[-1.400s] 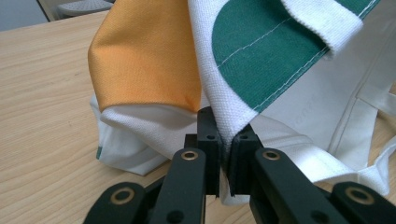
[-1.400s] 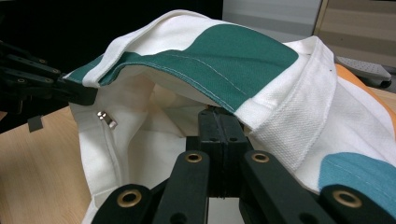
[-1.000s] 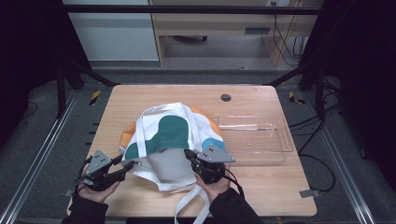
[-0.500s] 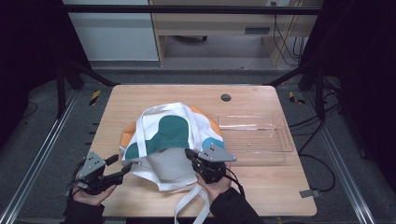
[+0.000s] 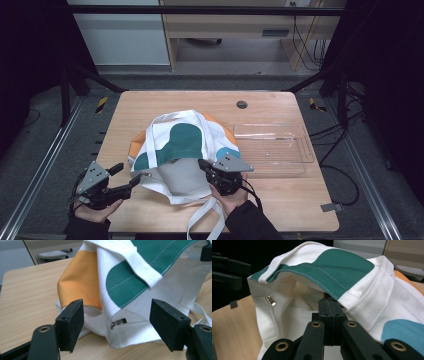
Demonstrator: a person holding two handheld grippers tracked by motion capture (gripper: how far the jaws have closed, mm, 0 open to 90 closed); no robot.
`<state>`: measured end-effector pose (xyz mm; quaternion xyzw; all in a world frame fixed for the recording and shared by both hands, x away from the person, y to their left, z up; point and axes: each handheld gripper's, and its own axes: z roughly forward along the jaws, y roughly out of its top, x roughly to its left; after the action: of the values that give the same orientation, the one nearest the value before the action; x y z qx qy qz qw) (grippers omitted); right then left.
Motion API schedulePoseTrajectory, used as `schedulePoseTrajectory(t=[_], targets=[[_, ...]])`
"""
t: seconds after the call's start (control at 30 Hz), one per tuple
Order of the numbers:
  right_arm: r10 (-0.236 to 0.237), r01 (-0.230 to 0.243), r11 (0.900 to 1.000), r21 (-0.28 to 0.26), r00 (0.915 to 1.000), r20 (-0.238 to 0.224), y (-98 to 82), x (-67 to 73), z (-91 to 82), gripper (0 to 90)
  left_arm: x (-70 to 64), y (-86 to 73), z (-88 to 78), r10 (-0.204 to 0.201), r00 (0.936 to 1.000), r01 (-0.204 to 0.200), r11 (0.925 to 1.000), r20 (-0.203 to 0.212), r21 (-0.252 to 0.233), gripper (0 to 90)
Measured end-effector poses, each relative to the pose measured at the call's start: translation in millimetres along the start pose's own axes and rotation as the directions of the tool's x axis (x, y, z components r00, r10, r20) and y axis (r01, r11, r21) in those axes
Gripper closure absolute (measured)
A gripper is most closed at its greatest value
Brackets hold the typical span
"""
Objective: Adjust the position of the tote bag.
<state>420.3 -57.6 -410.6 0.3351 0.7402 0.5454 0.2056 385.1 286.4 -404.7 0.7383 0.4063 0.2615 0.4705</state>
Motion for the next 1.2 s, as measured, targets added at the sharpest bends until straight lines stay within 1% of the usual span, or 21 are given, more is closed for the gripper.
schedulePoseTrajectory(t=[0.13, 0.27, 0.47, 0.5, 0.63, 0.8, 0.9, 1.07, 1.2], targets=[[0.002, -0.002, 1.0, -0.003, 1.0, 0.003, 1.7, -0.1, -1.3, 90.0, -2.3, 6.4, -3.4, 0.002, 1.0, -0.003, 0.9998, -0.003, -0.021, 25.5], [0.001, -0.001, 1.0, -0.001, 1.0, 0.004, 2.5, -0.1, -1.8, 90.0, -5.8, 14.2, -2.7, 0.013, 0.9999, -0.013, 0.9996, 0.0, -0.026, 25.2], [0.001, -0.001, 1.0, 0.001, 1.0, 0.003, 2.5, -0.3, -2.2, 90.0, -13.8, 31.8, -0.1, 0.033, 0.9993, -0.033, 0.9985, 0.015, -0.045, 25.3], [0.0, 0.0, 1.0, 0.0, 1.0, 0.004, 2.4, -0.3, -2.2, 90.0, -16.4, 36.7, 2.6, 0.04, 0.999, -0.039, 0.9983, 0.02, -0.043, 25.3], [0.002, -0.002, 1.0, 0.0, 1.0, 0.001, 2.7, -0.8, -2.4, 90.0, -22.2, 45.5, 9.0, 0.053, 0.9981, -0.052, 0.9977, 0.032, -0.043, 26.4], [0.007, -0.007, 1.0, -0.006, 1.0, 0.0, 4.8, -1.9, -3.2, 90.0, -30.0, 54.5, 17.8, 0.06, 0.9969, -0.058, 0.9975, 0.051, -0.042, 27.3], [0.012, -0.012, 1.0, -0.012, 0.9999, 0.002, 6.2, -2.4, -3.7, 90.0, -36.9, 59.9, 22.7, 0.072, 0.9953, -0.069, 0.9966, 0.064, -0.044, 27.6], [0.011, -0.011, 1.0, -0.015, 0.9999, 0.002, 7.4, -3.4, -3.9, 90.0, -46.9, 65.5, 31.9, 0.093, 0.9928, -0.09, 0.9951, 0.076, -0.041, 28.2], [0.012, -0.012, 1.0, -0.013, 0.9999, 0.003, 7.1, -2.9, -3.2, 90.0, -52.0, 66.4, 40.3, 0.113, 0.99, -0.112, 0.9935, 0.084, -0.019, 28.9]])
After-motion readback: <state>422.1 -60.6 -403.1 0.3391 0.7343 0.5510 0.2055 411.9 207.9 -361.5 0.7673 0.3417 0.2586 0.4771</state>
